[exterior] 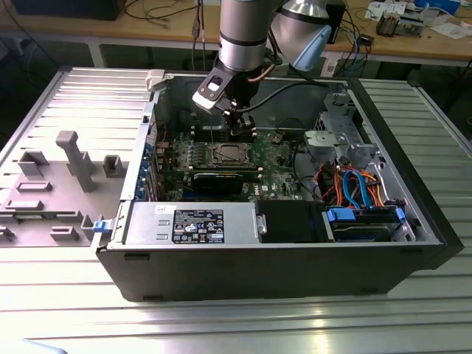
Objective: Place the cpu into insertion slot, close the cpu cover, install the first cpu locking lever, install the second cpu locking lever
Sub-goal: 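Install the first cpu locking lever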
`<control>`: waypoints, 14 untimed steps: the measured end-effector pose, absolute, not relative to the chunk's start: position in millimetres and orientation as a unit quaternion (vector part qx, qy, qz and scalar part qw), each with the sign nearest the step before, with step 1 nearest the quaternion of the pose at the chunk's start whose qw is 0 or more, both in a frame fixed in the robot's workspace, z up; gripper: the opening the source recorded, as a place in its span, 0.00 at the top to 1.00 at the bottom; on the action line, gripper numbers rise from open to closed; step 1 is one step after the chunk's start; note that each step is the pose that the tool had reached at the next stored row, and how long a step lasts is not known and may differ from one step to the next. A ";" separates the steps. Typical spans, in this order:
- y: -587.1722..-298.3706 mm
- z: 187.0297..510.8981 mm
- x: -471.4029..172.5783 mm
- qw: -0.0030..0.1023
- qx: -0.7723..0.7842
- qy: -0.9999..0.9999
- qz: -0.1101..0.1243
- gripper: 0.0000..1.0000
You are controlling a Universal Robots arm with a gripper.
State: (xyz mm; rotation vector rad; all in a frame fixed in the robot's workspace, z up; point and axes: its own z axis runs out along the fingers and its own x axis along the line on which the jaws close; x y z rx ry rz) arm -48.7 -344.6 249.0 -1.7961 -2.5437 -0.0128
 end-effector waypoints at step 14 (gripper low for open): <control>-344.6 249.0 -48.7 0.014 -0.574 -0.818 -0.004 0.89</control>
